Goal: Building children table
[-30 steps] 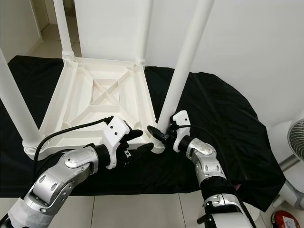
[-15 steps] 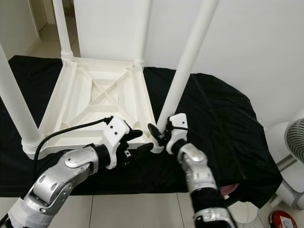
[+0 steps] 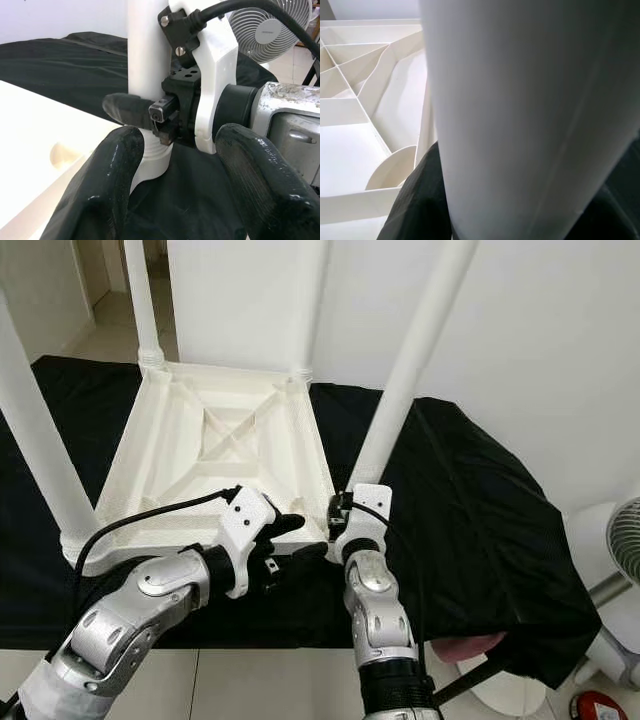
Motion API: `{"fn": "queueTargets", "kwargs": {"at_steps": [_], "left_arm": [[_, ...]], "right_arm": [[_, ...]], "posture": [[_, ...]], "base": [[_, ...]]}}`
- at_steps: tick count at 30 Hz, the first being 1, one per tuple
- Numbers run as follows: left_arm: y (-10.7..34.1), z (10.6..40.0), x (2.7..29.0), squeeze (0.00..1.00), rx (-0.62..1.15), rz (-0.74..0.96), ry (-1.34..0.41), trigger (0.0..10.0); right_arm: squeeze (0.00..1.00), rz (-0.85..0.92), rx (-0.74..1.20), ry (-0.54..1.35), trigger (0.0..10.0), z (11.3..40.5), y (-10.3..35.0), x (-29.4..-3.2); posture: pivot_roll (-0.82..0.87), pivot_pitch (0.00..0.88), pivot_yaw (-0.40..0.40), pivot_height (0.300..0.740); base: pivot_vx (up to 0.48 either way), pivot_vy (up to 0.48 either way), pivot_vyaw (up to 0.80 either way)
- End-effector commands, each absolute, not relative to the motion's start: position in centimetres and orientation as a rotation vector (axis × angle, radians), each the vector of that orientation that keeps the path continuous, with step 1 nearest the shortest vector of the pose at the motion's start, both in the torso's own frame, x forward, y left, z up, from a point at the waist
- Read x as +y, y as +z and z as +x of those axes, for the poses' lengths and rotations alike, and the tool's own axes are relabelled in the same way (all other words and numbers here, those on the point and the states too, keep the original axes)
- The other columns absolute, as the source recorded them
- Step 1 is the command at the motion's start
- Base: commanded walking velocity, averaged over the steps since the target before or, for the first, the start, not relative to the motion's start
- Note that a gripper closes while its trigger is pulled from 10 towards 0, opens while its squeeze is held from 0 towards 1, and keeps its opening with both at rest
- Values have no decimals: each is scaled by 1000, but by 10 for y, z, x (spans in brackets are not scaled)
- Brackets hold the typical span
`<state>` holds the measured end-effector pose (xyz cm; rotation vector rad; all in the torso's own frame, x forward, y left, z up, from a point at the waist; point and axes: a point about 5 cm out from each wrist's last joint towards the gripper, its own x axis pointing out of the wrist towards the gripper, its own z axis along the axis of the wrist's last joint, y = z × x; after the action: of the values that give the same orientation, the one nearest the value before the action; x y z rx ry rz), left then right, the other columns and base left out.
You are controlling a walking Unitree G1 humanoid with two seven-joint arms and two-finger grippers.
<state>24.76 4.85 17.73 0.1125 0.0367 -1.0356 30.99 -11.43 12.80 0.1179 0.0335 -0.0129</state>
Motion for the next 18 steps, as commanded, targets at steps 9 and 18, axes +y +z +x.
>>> {"fn": "queueTargets", "kwargs": {"at_steps": [9, 18], "left_arm": [[176, 244, 44, 0, 46, 109, -1078, 10000], [177, 244, 45, 0, 47, 114, -1076, 10000]], "right_arm": [[1000, 177, 17, -11, 10000, 303, 132, -112], [639, 134, -33, 169, 10000, 298, 133, -125]], "posture": [[11, 0, -140, 740], [10, 0, -132, 740]], "base": [[0, 0, 0], [0, 0, 0]]}}
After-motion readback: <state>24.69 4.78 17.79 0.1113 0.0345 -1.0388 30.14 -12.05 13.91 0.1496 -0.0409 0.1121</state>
